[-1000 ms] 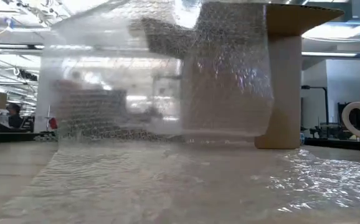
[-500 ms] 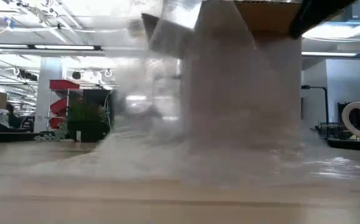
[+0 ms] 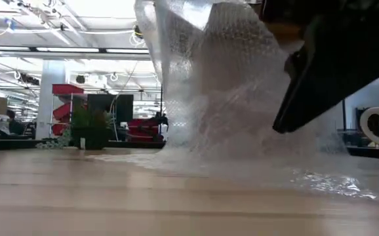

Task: Wrap mug
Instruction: Prepare the transparent bubble wrap

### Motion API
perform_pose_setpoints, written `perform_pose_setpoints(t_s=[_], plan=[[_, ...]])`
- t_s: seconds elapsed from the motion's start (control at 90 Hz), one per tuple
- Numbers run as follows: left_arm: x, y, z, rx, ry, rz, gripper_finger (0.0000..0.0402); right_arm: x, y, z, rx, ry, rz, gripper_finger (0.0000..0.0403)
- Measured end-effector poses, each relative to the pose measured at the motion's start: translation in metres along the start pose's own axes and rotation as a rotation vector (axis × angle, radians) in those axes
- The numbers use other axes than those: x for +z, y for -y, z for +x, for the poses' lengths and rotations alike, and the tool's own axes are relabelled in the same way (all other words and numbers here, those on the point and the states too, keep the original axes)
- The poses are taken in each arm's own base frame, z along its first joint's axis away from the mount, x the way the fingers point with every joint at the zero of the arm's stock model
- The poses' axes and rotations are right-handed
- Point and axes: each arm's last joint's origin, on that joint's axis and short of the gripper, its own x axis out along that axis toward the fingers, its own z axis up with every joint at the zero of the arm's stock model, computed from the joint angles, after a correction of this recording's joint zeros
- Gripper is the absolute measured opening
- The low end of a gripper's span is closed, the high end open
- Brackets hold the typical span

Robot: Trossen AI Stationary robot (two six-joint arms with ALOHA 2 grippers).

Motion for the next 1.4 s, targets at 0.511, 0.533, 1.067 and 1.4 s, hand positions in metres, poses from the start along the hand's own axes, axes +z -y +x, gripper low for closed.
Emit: perform_pose_setpoints(t_s=[0.511, 0.533, 1.067, 1.4], plan=[[-0.015, 0.013, -0.062, -0.354, 0.013, 0.049, 0.0035, -0.021, 0.016, -0.018, -0.206, -0.318, 0.102, 0.0121], [-0.016, 0.014, -0.067, -0.368, 0.025, 0.053, 0.0031, -0.022, 0.018, -0.019, -0.237, -0.321, 0.118, 0.0121], [-0.025, 0.015, -0.100, -0.343, 0.162, 0.051, 0.0000, 0.025, -0.005, 0.030, -0.090, 0.102, 0.144, 0.0107], [-0.027, 0.015, -0.108, -0.305, 0.221, 0.044, 0.0000, 0.008, -0.002, 0.047, 0.142, -0.271, 0.082, 0.0073]])
